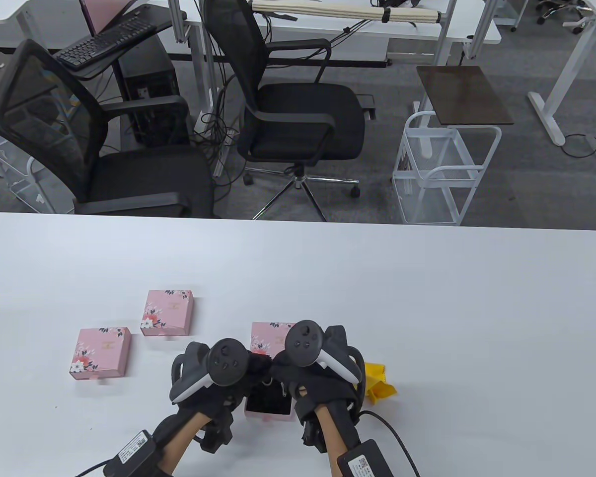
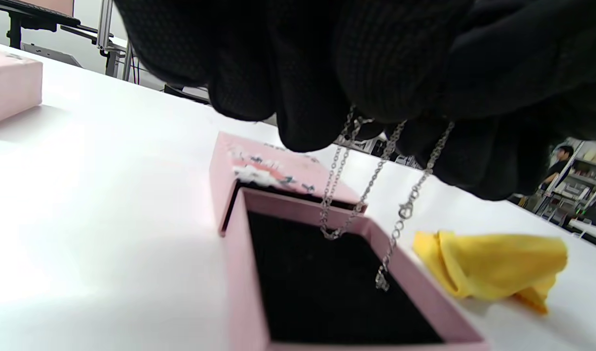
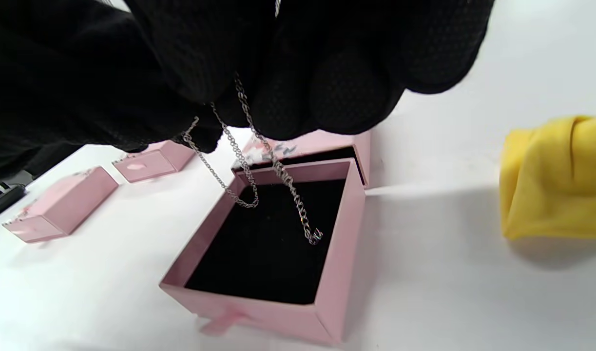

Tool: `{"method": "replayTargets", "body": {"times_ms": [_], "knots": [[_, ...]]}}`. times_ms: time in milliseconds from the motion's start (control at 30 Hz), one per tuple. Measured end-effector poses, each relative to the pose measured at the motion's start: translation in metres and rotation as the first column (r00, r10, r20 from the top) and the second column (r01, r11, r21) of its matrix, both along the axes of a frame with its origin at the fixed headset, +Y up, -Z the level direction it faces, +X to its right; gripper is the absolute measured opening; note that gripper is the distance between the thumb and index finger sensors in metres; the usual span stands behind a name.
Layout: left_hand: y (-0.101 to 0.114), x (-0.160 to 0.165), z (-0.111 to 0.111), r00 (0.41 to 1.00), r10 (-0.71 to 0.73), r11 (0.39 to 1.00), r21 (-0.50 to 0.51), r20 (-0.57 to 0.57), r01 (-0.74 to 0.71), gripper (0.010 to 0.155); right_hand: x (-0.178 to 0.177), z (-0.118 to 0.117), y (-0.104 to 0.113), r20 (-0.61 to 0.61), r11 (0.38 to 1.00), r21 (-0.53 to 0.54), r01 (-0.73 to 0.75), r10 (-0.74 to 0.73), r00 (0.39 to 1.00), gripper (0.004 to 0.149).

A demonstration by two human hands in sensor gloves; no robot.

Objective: Dust necklace

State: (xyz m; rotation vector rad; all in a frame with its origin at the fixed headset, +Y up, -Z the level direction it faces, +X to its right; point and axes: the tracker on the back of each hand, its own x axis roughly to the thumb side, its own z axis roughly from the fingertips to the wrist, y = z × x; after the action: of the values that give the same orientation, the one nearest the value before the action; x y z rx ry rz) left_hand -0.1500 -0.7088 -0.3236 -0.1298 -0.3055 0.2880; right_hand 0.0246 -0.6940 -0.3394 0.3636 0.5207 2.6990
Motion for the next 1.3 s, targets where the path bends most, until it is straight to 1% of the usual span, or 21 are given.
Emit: {"method": "replayTargets", "body": {"times_ms": [300,367,433,633,733,800,867,967,1033,1100,1167,1233,1300], "knots": [[-0.012,0.010,0.002,0.989,-0.143,0.990,0.003,0.027,0.143,0.039,-0.003,-0.004,-0.017,0.003,0.997,-0.047,-0.065,0.065,0.998,0.037],[-0.014,0.013,0.003,0.982,-0.180,0.984,-0.007,0.058,0.181,0.039,-0.004,-0.003,-0.019,-0.001,0.995,-0.051,-0.083,0.083,0.997,0.037],[-0.017,0.015,0.003,0.975,-0.199,0.980,0.004,0.096,0.200,0.039,-0.005,-0.003,-0.019,-0.005,0.994,-0.052,-0.099,0.099,0.995,0.037],[-0.023,0.018,0.003,0.964,-0.246,0.969,0.009,0.105,0.246,0.040,-0.009,-0.002,-0.022,-0.011,0.987,-0.046,-0.152,0.151,0.988,0.037],[-0.024,0.018,0.003,0.963,-0.237,0.971,-0.012,0.126,0.240,0.041,-0.011,-0.002,-0.022,-0.014,0.985,-0.046,-0.165,0.165,0.986,0.038],[-0.024,0.017,0.002,0.965,-0.231,0.972,-0.016,0.127,0.235,0.044,-0.010,-0.001,-0.021,-0.010,0.985,-0.041,-0.169,0.168,0.986,0.039],[-0.023,0.015,0.001,0.970,-0.205,0.978,-0.021,0.130,0.209,0.045,-0.010,-0.001,-0.020,-0.008,0.985,-0.037,-0.167,0.167,0.986,0.040],[-0.020,0.010,-0.001,0.981,-0.158,0.986,-0.033,0.116,0.163,0.046,-0.009,0.000,-0.016,-0.003,0.986,-0.023,-0.163,0.163,0.987,0.040],[-0.018,0.006,-0.002,0.987,-0.133,0.991,-0.019,0.093,0.135,0.045,-0.008,0.001,-0.009,-0.002,0.988,-0.001,-0.153,0.153,0.988,0.040],[-0.017,0.002,-0.003,0.993,-0.103,0.995,-0.001,0.064,0.103,0.045,-0.008,0.006,0.003,0.000,0.991,0.045,-0.129,0.129,0.992,0.040],[-0.019,0.000,-0.005,0.995,-0.088,0.996,-0.002,0.052,0.088,0.049,-0.010,0.013,0.010,-0.002,0.989,0.091,-0.120,0.120,0.993,0.040],[-0.023,-0.001,-0.006,0.996,-0.084,0.996,-0.003,0.039,0.084,0.052,-0.012,0.020,0.013,-0.022,0.985,0.109,-0.132,0.135,0.991,0.040],[-0.028,-0.002,-0.008,0.995,-0.089,0.996,-0.008,0.035,0.089,0.055,-0.014,0.030,0.010,-0.056,0.976,0.123,-0.181,0.189,0.980,0.041]]}}
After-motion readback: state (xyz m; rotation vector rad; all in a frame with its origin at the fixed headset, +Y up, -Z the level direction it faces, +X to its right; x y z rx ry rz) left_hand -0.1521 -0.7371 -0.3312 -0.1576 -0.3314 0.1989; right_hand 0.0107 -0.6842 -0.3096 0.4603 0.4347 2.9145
